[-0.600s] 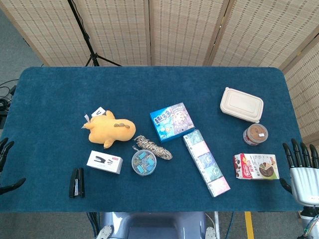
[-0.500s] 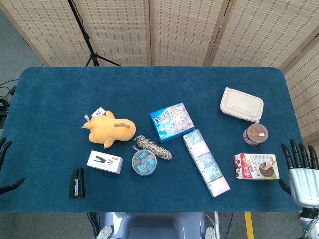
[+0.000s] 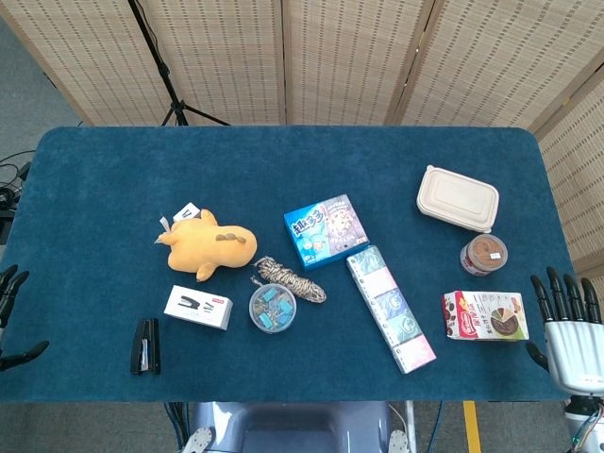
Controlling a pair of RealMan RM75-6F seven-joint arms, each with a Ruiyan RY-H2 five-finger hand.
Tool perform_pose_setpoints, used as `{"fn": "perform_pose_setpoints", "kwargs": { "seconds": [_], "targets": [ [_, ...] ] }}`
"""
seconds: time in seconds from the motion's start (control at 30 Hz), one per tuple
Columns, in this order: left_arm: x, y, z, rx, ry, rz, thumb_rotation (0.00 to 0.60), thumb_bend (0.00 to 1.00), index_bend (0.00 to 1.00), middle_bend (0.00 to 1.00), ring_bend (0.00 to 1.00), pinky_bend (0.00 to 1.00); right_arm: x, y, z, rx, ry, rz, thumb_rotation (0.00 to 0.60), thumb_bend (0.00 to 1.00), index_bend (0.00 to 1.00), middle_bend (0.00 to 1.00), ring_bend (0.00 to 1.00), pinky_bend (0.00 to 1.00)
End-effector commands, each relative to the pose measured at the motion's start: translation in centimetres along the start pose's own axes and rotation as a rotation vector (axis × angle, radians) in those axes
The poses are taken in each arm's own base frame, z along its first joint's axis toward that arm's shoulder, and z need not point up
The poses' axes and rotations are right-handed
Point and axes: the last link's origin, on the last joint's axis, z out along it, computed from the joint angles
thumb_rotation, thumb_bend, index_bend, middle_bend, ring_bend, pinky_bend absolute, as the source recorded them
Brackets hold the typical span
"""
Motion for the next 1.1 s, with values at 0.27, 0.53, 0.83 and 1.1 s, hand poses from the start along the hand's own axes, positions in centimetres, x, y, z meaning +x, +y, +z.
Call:
{"fn": "perform_pose_setpoints", "kwargs": {
  "seconds": [0.27,0.53,0.83,1.1],
  "targets": [
    [-1.9,2.8,2.1,-0.051,0.008,-0.068,0.121,0.0,0.0,0.0,0.0,0.0,0.4,0.1,-0.3,-0.01,-0.008,0.021,0.6,0.0,0.0,0.0,0.0,0.0],
    [-2.1,9.7,8.0,-0.152,-0.01,-0.111,0.0,0.0,0.0,0.0,0.0,0.0,0.7,0.5,-0.3,-0.012,-0.007,0.028,0.6,0.0,0.0,0.0,0.0,0.0],
    [-3.3,20.9,14.9,-0.314,-0.007,-0.109,0.0,0.0,0.0,0.0,0.0,0.0,0.7,1.4,0.0,-0.034,-0.027,0.041,0.6,0.0,0.0,0.0,0.0,0.0],
    [-6.8,26.7,20.4,-0.382,-0.045,-0.153,0.0,0.0,0.0,0.0,0.0,0.0,0.7,1.6,0.2,-0.036,-0.045,0.074,0.6,0.0,0.0,0.0,0.0,0.0]
  ]
}}
